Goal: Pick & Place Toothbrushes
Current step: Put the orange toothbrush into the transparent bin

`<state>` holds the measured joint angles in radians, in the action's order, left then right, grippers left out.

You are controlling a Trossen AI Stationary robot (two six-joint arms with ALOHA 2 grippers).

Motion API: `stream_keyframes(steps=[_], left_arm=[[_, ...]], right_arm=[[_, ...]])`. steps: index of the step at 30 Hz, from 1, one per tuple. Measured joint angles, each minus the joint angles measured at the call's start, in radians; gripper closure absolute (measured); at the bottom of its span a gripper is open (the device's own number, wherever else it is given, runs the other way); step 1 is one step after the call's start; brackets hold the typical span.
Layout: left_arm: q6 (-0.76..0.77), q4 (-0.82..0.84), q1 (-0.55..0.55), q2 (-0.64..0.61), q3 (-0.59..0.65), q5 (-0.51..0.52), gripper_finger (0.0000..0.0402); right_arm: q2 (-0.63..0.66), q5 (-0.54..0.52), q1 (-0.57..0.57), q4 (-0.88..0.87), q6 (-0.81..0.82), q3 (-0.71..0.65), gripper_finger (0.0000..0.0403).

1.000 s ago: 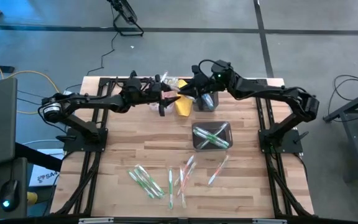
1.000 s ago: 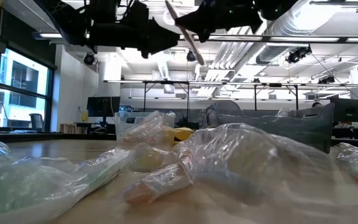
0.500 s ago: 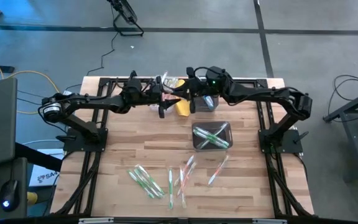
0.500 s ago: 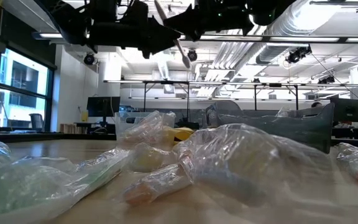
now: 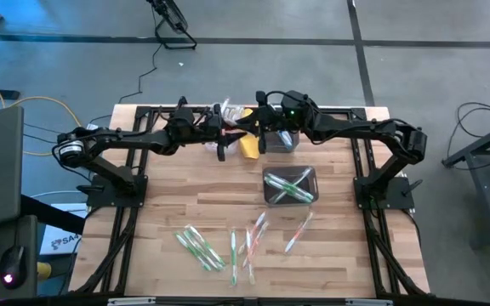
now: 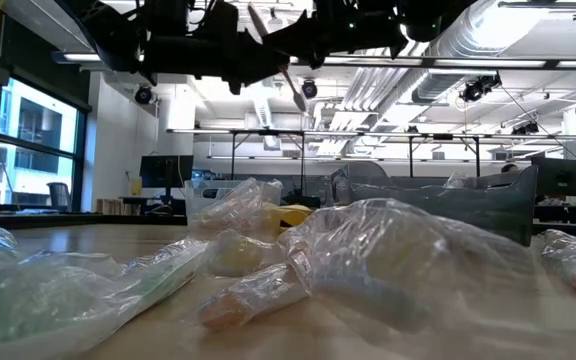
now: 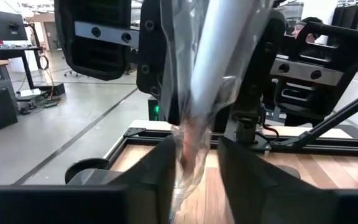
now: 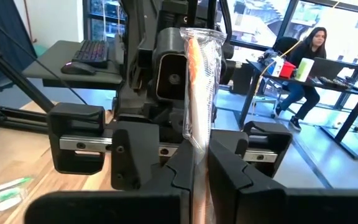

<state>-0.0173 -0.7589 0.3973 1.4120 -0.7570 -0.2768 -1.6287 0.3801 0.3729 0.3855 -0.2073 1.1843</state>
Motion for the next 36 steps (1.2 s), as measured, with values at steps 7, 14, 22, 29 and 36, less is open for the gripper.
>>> stream_keyframes(steps=[7,14,22,29,36], left_arm=[[0.0,0.002,0.001,0.0,0.0,0.002,0.036],[0.0,0.003,0.001,0.0,0.0,0.002,0.0386],[0.002,0.008,0.0,0.0,0.0,0.001,0.0386],[0.002,0.024,0.001,0.0,0.0,0.001,0.0387],[0.002,0.029,0.001,0.0,0.001,-0.001,0.0387]], right_arm=[[0.0,0.003,0.0,-0.006,0.002,0.0,0.0386],[0.001,0.003,0.0,-0.012,0.002,0.0,0.0386],[0.001,0.002,0.0,-0.015,0.002,0.0,0.0373],[0.001,0.0,0.0,-0.03,0.001,0.0,0.0369],[0.001,-0.001,0.0,-0.039,0.001,0.0,0.0351]])
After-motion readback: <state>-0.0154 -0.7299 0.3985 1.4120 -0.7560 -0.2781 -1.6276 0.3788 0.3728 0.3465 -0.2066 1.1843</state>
